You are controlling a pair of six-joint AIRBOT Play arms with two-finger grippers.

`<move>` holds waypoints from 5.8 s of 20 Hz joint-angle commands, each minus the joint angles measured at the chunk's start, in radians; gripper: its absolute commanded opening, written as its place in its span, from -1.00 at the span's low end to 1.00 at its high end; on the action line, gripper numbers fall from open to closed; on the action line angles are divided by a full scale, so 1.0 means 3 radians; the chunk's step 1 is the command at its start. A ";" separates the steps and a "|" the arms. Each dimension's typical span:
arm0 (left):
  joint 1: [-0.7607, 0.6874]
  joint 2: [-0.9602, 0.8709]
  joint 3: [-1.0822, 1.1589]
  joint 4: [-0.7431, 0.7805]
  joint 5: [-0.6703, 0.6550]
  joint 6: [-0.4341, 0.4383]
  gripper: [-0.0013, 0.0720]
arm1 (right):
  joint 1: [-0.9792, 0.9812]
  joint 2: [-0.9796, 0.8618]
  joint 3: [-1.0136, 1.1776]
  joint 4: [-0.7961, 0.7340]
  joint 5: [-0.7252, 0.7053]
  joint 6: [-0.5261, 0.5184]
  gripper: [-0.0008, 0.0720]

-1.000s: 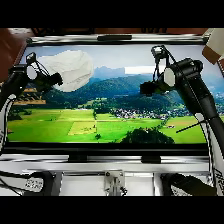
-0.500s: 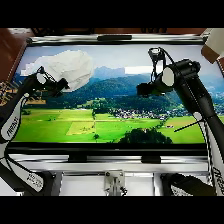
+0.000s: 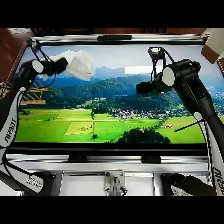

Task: Fold the shirts.

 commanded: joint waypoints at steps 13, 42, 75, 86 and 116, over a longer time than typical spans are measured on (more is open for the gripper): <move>-0.2174 0.1592 0.0941 -0.0001 -0.0567 0.0977 -0.85 | 0.0001 0.2176 0.0027 -0.1443 -0.0408 -0.0006 0.24; -0.2642 0.0879 -0.0017 0.0879 -0.2457 0.0573 -0.85 | 0.0001 0.1175 -0.0276 0.0090 0.0922 -0.0401 0.85; -0.0940 0.1364 -0.3395 -0.1512 -0.1911 0.1113 1.00 | 0.0003 0.0524 -0.1349 0.1025 0.0127 -0.0451 0.85; -0.1246 0.1266 -0.3394 -0.1563 -0.1423 0.1002 -0.52 | 0.0013 0.0093 -0.1357 0.1142 0.0131 -0.0684 0.85; 0.0235 0.2323 0.0121 -0.0474 -0.2261 0.1161 -0.85 | 0.0008 0.0383 0.1773 -0.0655 -0.0449 -0.0139 -0.84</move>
